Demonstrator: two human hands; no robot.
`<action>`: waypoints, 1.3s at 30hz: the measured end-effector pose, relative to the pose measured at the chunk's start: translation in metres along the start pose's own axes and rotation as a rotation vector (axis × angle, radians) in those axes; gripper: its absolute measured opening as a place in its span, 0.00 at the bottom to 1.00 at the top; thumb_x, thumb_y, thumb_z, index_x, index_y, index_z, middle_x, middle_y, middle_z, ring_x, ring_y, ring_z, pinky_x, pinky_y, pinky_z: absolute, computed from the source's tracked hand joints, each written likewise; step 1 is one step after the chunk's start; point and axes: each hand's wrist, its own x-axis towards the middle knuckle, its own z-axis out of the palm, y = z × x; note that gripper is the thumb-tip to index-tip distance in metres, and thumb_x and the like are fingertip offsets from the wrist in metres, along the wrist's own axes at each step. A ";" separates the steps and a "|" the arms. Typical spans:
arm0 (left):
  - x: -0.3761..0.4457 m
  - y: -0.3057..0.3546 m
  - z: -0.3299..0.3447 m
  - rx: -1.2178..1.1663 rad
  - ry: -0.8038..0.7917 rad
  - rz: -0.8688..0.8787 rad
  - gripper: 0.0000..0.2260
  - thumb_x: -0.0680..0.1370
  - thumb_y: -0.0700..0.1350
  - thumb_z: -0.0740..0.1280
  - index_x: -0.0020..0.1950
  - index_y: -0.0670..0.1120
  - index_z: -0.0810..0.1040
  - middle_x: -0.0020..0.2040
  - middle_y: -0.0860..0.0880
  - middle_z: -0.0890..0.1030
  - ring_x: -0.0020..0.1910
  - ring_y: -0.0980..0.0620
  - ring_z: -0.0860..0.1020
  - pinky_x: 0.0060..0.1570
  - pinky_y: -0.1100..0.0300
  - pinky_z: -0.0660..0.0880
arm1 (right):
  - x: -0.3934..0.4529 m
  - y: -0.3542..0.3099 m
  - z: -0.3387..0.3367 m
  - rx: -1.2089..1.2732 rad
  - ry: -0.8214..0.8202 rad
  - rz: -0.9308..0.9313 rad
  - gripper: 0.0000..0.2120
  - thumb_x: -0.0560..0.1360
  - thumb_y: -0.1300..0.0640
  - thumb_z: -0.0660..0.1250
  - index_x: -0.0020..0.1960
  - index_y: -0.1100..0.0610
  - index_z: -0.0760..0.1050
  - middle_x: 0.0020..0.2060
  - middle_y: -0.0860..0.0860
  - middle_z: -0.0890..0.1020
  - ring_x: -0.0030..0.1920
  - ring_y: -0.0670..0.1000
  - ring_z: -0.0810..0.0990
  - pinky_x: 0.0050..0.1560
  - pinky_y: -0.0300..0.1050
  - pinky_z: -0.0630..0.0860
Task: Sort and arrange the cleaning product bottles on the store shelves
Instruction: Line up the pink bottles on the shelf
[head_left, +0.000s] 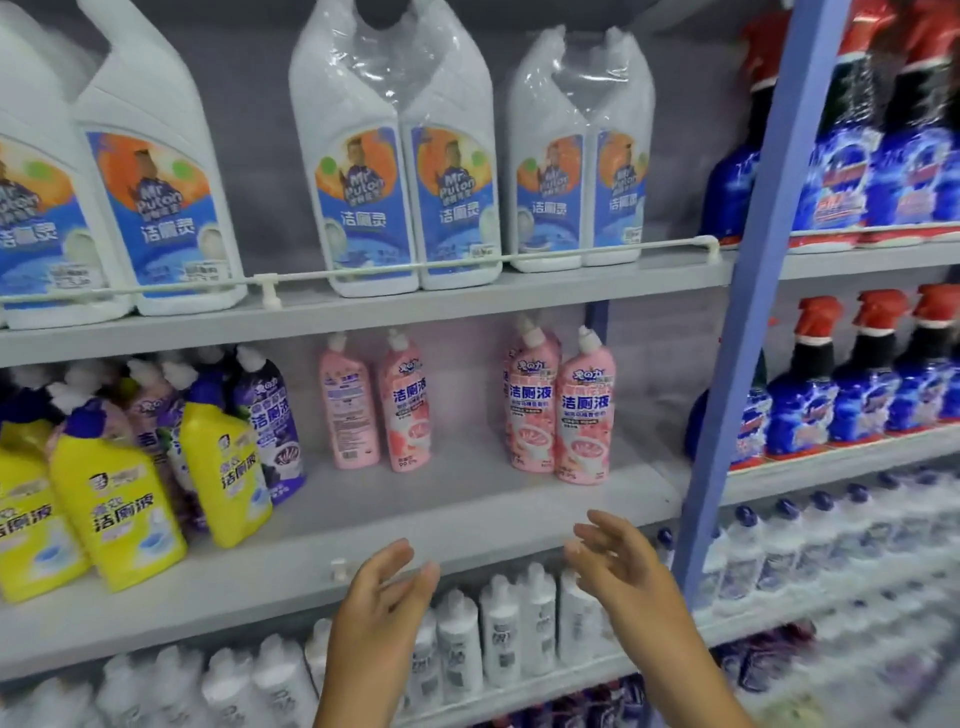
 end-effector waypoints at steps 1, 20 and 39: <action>0.000 -0.002 0.010 0.017 -0.019 -0.012 0.12 0.76 0.48 0.74 0.57 0.59 0.79 0.60 0.61 0.82 0.55 0.60 0.82 0.53 0.57 0.78 | 0.003 0.004 -0.010 0.011 0.014 0.014 0.28 0.66 0.39 0.74 0.65 0.40 0.74 0.60 0.39 0.81 0.56 0.40 0.82 0.64 0.53 0.78; 0.204 -0.011 0.167 -0.018 -0.197 0.048 0.16 0.75 0.44 0.76 0.60 0.54 0.77 0.57 0.58 0.82 0.46 0.72 0.80 0.44 0.75 0.74 | 0.177 0.025 -0.045 -0.132 0.236 -0.032 0.19 0.70 0.40 0.73 0.58 0.37 0.73 0.57 0.35 0.80 0.57 0.36 0.80 0.54 0.40 0.78; 0.242 -0.006 0.195 0.090 -0.216 0.080 0.27 0.65 0.58 0.79 0.62 0.59 0.76 0.56 0.59 0.85 0.56 0.59 0.83 0.57 0.52 0.79 | 0.268 0.047 -0.051 -0.089 -0.052 -0.095 0.25 0.72 0.66 0.77 0.60 0.44 0.74 0.48 0.38 0.86 0.49 0.41 0.85 0.46 0.34 0.79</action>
